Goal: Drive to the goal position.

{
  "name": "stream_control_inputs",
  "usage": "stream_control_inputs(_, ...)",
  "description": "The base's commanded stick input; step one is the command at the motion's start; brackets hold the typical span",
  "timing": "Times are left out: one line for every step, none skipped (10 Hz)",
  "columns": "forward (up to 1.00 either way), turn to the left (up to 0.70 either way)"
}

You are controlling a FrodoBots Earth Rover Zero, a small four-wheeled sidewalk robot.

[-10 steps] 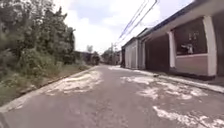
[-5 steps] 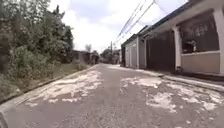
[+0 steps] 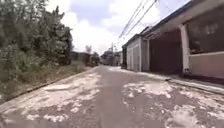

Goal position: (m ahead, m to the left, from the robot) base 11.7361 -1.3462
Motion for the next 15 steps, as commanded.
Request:
stream_control_inputs(1.00,0.00)
stream_control_inputs(1.00,0.00)
stream_control_inputs(1.00,0.00)
stream_control_inputs(1.00,0.00)
stream_control_inputs(1.00,0.00)
stream_control_inputs(1.00,0.00)
stream_control_inputs(1.00,0.00)
stream_control_inputs(1.00,0.00)
stream_control_inputs(1.00,0.00)
stream_control_inputs(1.00,0.00)
stream_control_inputs(1.00,0.00)
stream_control_inputs(1.00,0.00)
stream_control_inputs(1.00,0.00)
stream_control_inputs(1.00,0.00)
stream_control_inputs(1.00,0.00)
